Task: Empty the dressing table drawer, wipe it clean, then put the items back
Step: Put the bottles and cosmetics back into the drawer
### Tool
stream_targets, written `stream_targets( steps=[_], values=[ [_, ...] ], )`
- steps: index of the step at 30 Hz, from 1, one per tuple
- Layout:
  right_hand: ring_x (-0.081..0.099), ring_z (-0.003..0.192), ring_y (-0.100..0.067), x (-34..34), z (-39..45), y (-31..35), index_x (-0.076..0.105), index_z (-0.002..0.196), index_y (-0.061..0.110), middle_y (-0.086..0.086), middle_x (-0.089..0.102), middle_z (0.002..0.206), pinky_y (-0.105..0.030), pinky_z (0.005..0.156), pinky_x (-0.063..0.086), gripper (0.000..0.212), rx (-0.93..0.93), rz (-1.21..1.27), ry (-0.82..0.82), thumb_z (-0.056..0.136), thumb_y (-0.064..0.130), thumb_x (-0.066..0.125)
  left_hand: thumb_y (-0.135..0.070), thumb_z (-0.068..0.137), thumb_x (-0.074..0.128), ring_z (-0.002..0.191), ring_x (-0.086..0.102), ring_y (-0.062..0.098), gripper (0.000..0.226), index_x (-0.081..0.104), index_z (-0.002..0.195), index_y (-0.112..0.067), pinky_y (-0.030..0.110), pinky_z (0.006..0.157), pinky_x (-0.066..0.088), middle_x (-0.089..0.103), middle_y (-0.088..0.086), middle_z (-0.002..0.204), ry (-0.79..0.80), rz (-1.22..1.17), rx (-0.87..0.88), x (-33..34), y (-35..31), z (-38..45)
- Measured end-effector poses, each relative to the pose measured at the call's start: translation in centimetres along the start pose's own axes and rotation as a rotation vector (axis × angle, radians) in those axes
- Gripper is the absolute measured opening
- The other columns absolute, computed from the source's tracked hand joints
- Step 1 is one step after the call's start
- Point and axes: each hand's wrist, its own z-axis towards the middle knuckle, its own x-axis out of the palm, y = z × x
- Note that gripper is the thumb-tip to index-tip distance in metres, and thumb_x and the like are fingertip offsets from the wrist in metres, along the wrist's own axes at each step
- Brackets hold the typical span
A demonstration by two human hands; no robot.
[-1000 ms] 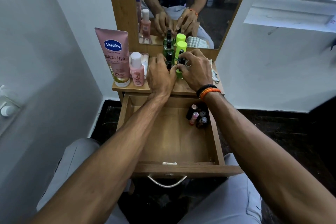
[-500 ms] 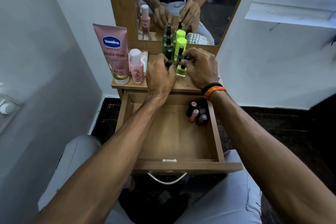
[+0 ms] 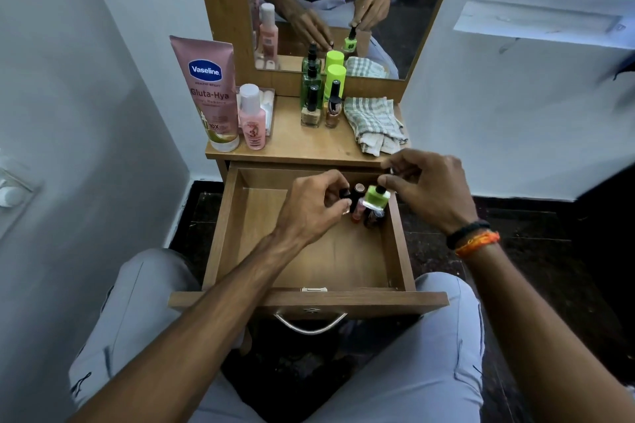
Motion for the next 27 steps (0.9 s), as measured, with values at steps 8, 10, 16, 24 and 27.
stream_targets(
  steps=[8,10,16,24,27],
  values=[
    [0.069,0.081,-0.009,2.2,-3.2,-2.7,0.076,0.098,0.020,0.004,0.076,0.091,-0.032,0.078,0.061,0.020,-0.012,-0.108,0.143,0.080,0.017,0.082,-0.021,0.077,0.082,0.077,0.066,0.001,0.021,0.076,0.098,-0.021,0.030,0.074,0.060,0.073,-0.010,0.084,0.201,0.114,-0.013,2.3,1.0,-0.4],
    [0.068,0.083,-0.009,2.7,-3.4,-3.1,0.076,0.100,0.022,0.004,0.076,0.094,-0.031,0.079,0.060,0.020,0.008,-0.132,0.168,0.081,0.019,0.081,-0.021,0.077,0.083,0.079,0.068,0.005,0.022,0.076,0.098,-0.020,0.032,0.074,0.060,0.074,-0.007,0.086,0.222,0.133,-0.014,3.0,1.2,-0.4],
    [0.064,0.084,-0.008,4.0,-3.7,-3.6,0.075,0.102,0.021,0.001,0.074,0.098,-0.017,0.074,0.047,0.019,0.024,-0.168,0.182,0.083,0.020,0.078,-0.018,0.080,0.082,0.088,0.069,0.010,0.028,0.074,0.107,-0.016,0.032,0.079,0.061,0.075,0.001,0.099,0.220,0.151,-0.015,4.4,1.5,-0.2],
    [0.065,0.084,-0.017,4.6,-4.0,-3.9,0.075,0.100,0.015,-0.004,0.073,0.096,-0.030,0.075,0.056,0.016,-0.034,-0.185,0.179,0.084,0.014,0.077,-0.015,0.081,0.079,0.090,0.069,0.014,0.028,0.073,0.109,-0.015,0.034,0.080,0.061,0.075,0.003,0.100,0.203,0.158,-0.031,5.0,1.7,0.1],
    [0.066,0.087,-0.018,4.8,-4.0,-4.0,0.075,0.100,0.014,-0.004,0.073,0.097,-0.029,0.076,0.054,0.016,-0.040,-0.196,0.161,0.084,0.014,0.076,-0.015,0.082,0.078,0.089,0.069,0.014,0.026,0.073,0.108,-0.014,0.033,0.080,0.061,0.075,0.003,0.099,0.203,0.152,-0.028,5.1,1.7,0.0]
  ],
)
